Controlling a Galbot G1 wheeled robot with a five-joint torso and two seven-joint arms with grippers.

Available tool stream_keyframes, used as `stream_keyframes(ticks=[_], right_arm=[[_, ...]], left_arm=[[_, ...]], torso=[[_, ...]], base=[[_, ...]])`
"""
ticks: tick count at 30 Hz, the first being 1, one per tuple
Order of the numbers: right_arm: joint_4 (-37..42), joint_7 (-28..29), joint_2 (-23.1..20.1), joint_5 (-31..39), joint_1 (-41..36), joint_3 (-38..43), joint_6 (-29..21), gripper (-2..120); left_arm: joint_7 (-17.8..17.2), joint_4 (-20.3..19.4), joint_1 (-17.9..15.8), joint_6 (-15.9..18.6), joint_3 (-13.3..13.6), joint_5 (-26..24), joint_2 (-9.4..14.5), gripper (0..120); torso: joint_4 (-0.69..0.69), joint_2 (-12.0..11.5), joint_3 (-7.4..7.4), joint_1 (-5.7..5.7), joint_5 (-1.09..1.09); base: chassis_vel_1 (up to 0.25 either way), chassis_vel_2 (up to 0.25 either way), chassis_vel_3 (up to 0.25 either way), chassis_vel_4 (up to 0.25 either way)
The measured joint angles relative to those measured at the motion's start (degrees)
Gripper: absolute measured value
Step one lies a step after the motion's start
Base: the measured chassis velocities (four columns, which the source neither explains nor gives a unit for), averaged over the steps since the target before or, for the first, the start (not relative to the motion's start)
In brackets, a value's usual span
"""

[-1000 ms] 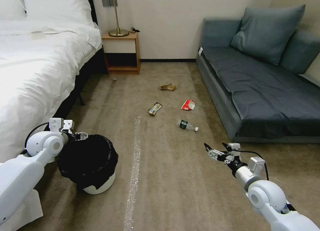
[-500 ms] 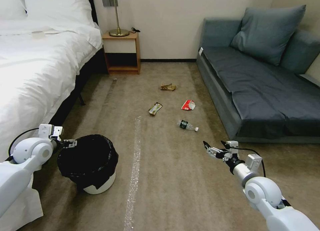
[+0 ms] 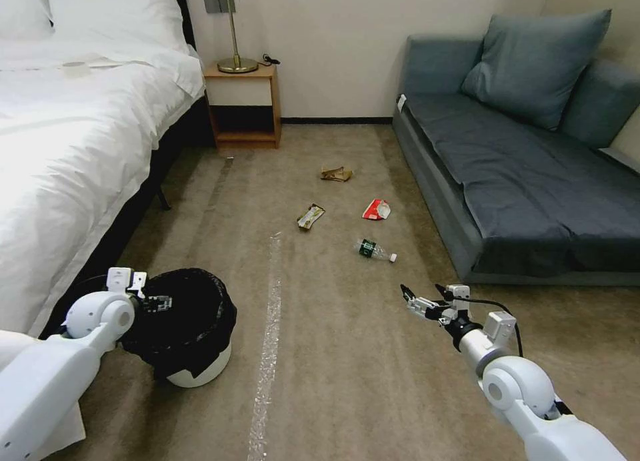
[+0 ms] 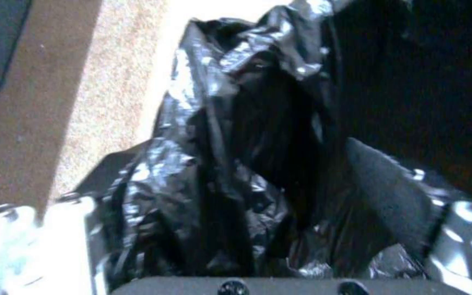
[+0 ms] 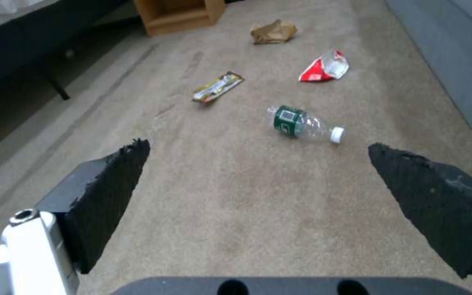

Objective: Pick up the trash bin, then pick up the garbage on the floor and place it into the trash bin.

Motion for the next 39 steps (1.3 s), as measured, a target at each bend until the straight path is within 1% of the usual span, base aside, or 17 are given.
stream_keyframes(ticks=[1, 2, 3, 4, 6, 7, 9, 10, 12, 13, 14, 15, 18, 20, 29, 36, 39], right_arm=[[0.0, 0.0, -0.1, 0.2, -0.1, 0.1, 0.0, 100], [0.0, 0.0, -0.1, 0.2, -0.1, 0.1, 0.0, 100], [0.0, 0.0, -0.1, 0.4, -0.1, 0.3, 0.0, 100], [0.0, 0.0, -0.1, 0.4, -0.1, 0.3, 0.0, 100], [-0.2, 0.2, -0.2, 0.7, -0.1, 0.2, 0.0, 100], [-0.2, 0.2, -0.2, 0.7, -0.1, 0.2, 0.0, 100], [-0.3, 0.6, -0.2, 1.1, 0.2, -0.1, 0.0, 100], [-0.3, 0.6, -0.2, 1.1, 0.2, -0.1, 0.0, 100], [-0.3, 0.9, -0.2, 1.6, 0.5, -0.3, 0.0, 100], [-0.3, 0.9, -0.2, 1.6, 0.5, -0.3, 0.0, 100], [-0.3, 1.0, -0.2, 1.7, 0.5, -0.4, -0.1, 100], [-0.3, 1.0, -0.2, 1.7, 0.6, -0.5, -0.1, 100], [-0.4, 1.0, -0.2, 1.8, 0.6, -0.6, -0.1, 100], [-0.6, 1.0, -0.2, 1.8, 0.8, -0.9, -0.1, 100], [-0.9, 1.1, 0.5, 1.6, 1.2, -1.8, 0.0, 100], [-0.5, 1.1, 0.5, 1.4, -0.1, -0.6, 0.3, 100], [-0.4, 1.1, 0.5, 1.4, -0.3, -0.2, 0.4, 100]], left_arm=[[0.0, 0.2, -0.1, 0.0, 0.0, 0.2, 0.0, 77], [0.0, 0.2, -0.1, 0.0, 0.0, 0.2, 0.0, 77], [0.1, 0.5, -0.1, 0.0, -0.1, 0.6, 0.0, 70], [0.1, 0.5, -0.1, 0.0, -0.1, 0.6, 0.0, 70], [0.4, 0.7, 0.2, -0.1, -0.4, 1.3, 0.2, 58], [0.4, 0.7, 0.2, -0.1, -0.4, 1.3, 0.2, 58], [0.7, 0.7, 0.5, -0.1, -0.8, 1.6, 0.3, 46], [0.7, 0.7, 0.5, -0.1, -0.8, 1.6, 0.3, 46], [1.6, 0.7, 1.2, 0.3, -1.3, 1.9, 0.4, 36], [1.6, 0.7, 1.2, 0.3, -1.3, 1.9, 0.4, 36], [2.4, 0.7, 1.6, 0.3, -1.8, 2.1, 0.5, 30], [2.7, 0.5, 2.0, 0.3, -2.0, 2.3, 0.6, 27], [3.1, 0.4, 2.6, 0.3, -2.5, 2.7, 0.8, 23], [3.5, 0.3, 3.5, 0.1, -3.2, 3.6, 0.9, 18], [4.4, 0.2, 4.2, -0.4, -4.1, 6.8, 0.8, 18], [5.7, 0.1, 4.0, -3.1, -4.3, 10.5, 0.6, 16], [5.9, 0.1, 4.0, -3.4, -4.2, 11.2, 0.5, 16]], torso=[[0.00, 0.0, 0.00, 0.00, 0.01], [0.00, 0.0, 0.00, 0.00, 0.01], [0.00, 0.0, 0.00, 0.00, 0.02], [0.00, 0.0, 0.00, 0.00, 0.02], [0.00, 0.0, 0.00, 0.00, 0.00], [0.00, 0.0, 0.00, 0.00, 0.00], [0.00, 0.0, 0.00, 0.00, -0.02], [0.00, 0.0, 0.00, 0.00, -0.02], [-0.01, 0.0, 0.01, 0.00, -0.09], [-0.01, 0.0, 0.01, 0.00, -0.09], [0.00, 0.0, 0.01, 0.00, -0.12], [-0.02, 0.0, 0.01, 0.00, -0.06], [-0.03, 0.0, 0.01, 0.00, -0.06], [-0.04, 0.0, 0.00, 0.00, -0.06], [-0.03, 0.0, 0.01, 0.00, -0.07], [-0.01, 0.0, 0.01, 0.00, -0.04], [-0.01, 0.0, 0.01, 0.00, -0.04]], base=[[0.000, 0.000, 0.000, 0.000], [0.000, 0.000, 0.000, 0.000], [0.000, 0.000, 0.000, 0.000], [0.000, 0.000, 0.000, 0.000], [0.000, 0.000, 0.000, 0.000], [0.000, 0.000, 0.000, 0.000], [0.000, 0.000, 0.000, 0.000], [0.000, 0.000, 0.000, 0.000], [0.000, 0.000, 0.000, 0.000], [0.000, 0.000, 0.000, 0.000], [0.000, 0.000, 0.000, 0.000], [0.000, 0.000, 0.000, 0.000], [0.000, 0.000, 0.000, 0.000], [0.000, 0.000, 0.000, 0.000], [0.000, 0.000, 0.000, 0.000], [0.000, 0.000, 0.000, 0.000], [0.000, 0.000, 0.000, 0.000]])
